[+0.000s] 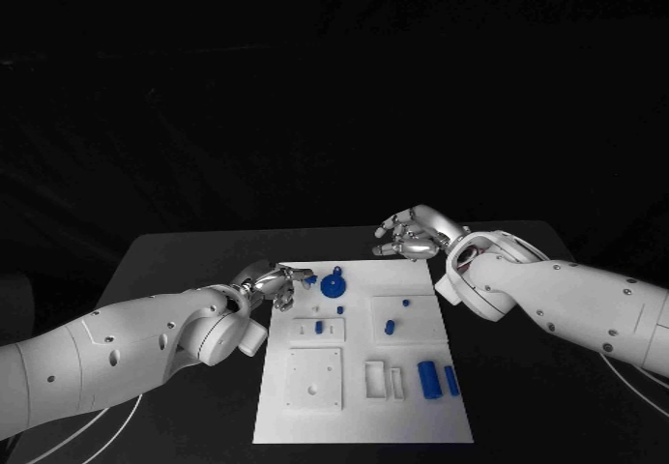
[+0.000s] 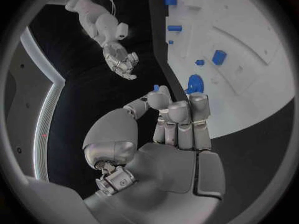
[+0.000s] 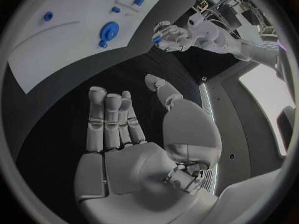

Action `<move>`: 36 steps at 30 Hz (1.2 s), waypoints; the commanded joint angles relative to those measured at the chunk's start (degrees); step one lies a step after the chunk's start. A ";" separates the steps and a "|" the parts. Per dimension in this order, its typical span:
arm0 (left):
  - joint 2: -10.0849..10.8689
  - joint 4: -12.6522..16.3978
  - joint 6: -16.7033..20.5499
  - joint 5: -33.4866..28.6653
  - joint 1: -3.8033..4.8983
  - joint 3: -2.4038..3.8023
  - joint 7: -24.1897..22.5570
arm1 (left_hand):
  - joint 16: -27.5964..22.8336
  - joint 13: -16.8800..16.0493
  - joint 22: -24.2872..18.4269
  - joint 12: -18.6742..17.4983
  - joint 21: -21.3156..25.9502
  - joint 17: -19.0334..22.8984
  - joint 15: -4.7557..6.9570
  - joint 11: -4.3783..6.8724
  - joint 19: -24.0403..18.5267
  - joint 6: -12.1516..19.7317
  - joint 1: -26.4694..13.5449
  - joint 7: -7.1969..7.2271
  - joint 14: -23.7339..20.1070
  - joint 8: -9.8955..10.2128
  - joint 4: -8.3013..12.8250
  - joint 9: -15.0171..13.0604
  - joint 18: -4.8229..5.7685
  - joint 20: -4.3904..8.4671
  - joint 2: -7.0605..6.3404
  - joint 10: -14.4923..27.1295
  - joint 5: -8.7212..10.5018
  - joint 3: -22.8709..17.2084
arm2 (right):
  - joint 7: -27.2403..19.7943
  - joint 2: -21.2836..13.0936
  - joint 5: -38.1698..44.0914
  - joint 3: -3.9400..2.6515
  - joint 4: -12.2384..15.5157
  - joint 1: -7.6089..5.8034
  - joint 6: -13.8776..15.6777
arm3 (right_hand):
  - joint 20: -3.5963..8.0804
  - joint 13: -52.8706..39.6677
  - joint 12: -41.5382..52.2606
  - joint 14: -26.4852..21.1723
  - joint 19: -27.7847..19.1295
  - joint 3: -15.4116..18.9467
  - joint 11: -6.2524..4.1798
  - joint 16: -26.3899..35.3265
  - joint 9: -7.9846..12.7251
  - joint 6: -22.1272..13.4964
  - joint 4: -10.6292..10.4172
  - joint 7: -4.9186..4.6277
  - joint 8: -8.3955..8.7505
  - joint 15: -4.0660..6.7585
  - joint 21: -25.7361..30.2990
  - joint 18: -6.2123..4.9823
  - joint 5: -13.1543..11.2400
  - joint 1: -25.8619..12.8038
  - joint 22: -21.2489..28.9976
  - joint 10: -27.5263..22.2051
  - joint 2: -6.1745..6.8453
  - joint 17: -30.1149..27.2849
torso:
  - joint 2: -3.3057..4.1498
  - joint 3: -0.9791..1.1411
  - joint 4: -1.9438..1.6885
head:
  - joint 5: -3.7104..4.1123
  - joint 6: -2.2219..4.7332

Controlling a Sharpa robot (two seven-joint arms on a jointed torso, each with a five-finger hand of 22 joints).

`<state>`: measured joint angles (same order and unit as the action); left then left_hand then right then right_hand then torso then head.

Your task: Assemble the parts on the task board

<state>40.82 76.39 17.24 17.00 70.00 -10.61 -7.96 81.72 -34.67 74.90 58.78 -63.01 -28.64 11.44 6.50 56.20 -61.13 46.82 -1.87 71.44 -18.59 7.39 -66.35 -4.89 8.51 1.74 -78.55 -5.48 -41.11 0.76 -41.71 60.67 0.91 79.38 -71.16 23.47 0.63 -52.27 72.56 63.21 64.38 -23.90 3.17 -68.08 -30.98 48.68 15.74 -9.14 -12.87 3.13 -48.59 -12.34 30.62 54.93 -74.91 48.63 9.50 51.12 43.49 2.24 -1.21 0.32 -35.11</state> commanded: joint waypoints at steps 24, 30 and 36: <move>-0.18 1.75 -5.66 -12.50 -0.01 0.02 -8.44 | -0.66 -0.36 0.59 -0.68 0.89 -0.07 -0.22 -1.26 -2.40 -1.72 6.24 0.68 -4.01 5.07 2.32 2.74 1.04 6.11 -0.48 3.64 2.46 0.65 | 1.92 5.00 10.93 1.18 3.76 1.13 3.24 | 0.16 0.74 0.96 0.37 0.73 -0.74 -0.26 -0.80 0.53 0.71 0.78 -0.11 -0.53 0.16 -0.14 -2.66 -10.67 4.44 -1.06 -0.01 0.78 -0.34 | 0.12 0.08 -0.03 | -0.15 3.49; -0.21 2.31 -7.03 -12.22 -0.02 0.02 -8.46 | -0.62 -0.42 0.60 -0.63 0.90 -0.09 -0.30 -1.34 -2.45 -1.54 6.69 0.60 -4.05 5.35 2.61 2.97 1.08 6.11 -0.53 3.69 2.47 0.73 | 2.12 5.84 11.34 1.27 3.30 1.47 3.20 | 0.19 0.87 1.03 0.43 0.85 -1.19 -0.27 -0.83 0.64 0.76 0.75 -0.12 -0.52 0.17 -0.09 -2.66 -11.89 4.60 -1.03 0.03 0.65 -0.42 | 0.13 0.03 -0.02 | -0.12 3.17; -0.29 2.59 -8.08 -10.91 -0.02 0.02 -8.45 | -0.58 -0.45 0.61 -0.59 0.90 -0.11 -0.33 -1.38 -2.47 -1.51 6.85 0.56 -4.05 5.48 2.71 3.10 1.11 6.11 -0.50 3.68 2.47 0.81 | 1.98 6.22 11.20 1.31 2.98 1.59 3.05 | 0.19 1.03 1.13 0.52 1.03 -2.27 -0.32 -0.88 0.76 0.98 0.54 -0.07 -0.59 0.20 0.00 -2.66 -14.16 4.60 -1.01 0.12 0.05 -0.50 | 0.11 0.03 -0.01 | -0.14 2.94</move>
<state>40.67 78.75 11.49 5.30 69.95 -10.64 -15.47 80.98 -35.03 74.93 57.91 -62.33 -28.69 9.52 4.51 54.25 -61.30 52.25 -2.03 69.26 -13.48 9.05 -63.24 -4.87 7.79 0.26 -76.42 -2.82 -39.59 2.71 -35.58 70.94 2.23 82.39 -69.62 26.25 0.78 -51.28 73.44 63.37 65.02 -25.99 3.17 -68.59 -30.29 49.22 16.29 -9.09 -13.26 3.29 -48.59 -12.33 16.80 59.27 -74.94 48.64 9.84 50.70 43.62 2.28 -1.23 0.20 -32.06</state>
